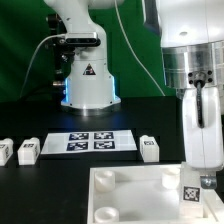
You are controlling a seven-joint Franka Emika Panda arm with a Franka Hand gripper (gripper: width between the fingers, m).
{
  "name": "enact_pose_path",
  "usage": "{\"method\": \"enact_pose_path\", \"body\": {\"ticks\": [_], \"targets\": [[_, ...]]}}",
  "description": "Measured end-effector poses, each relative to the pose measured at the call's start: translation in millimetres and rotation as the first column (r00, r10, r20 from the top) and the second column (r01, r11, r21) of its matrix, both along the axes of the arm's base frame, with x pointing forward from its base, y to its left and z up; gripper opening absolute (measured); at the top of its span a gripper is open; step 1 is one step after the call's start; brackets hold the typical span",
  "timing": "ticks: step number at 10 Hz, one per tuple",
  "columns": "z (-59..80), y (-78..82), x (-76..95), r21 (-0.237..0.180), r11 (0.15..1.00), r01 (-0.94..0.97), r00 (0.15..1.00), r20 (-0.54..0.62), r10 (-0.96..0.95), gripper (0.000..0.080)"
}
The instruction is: Assemble one leg
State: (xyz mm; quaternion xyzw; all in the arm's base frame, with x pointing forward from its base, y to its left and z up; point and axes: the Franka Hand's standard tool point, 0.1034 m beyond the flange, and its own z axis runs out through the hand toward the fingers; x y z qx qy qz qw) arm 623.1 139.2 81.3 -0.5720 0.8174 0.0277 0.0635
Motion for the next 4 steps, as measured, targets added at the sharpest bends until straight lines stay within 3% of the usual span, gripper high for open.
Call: {"method": "enact_pose_path", "body": {"ticks": [4], "targets": [[-0.5, -0.1, -0.2, -0.001, 1.000, -0.003, 1.000, 0.000, 0.003, 0.0649]]}}
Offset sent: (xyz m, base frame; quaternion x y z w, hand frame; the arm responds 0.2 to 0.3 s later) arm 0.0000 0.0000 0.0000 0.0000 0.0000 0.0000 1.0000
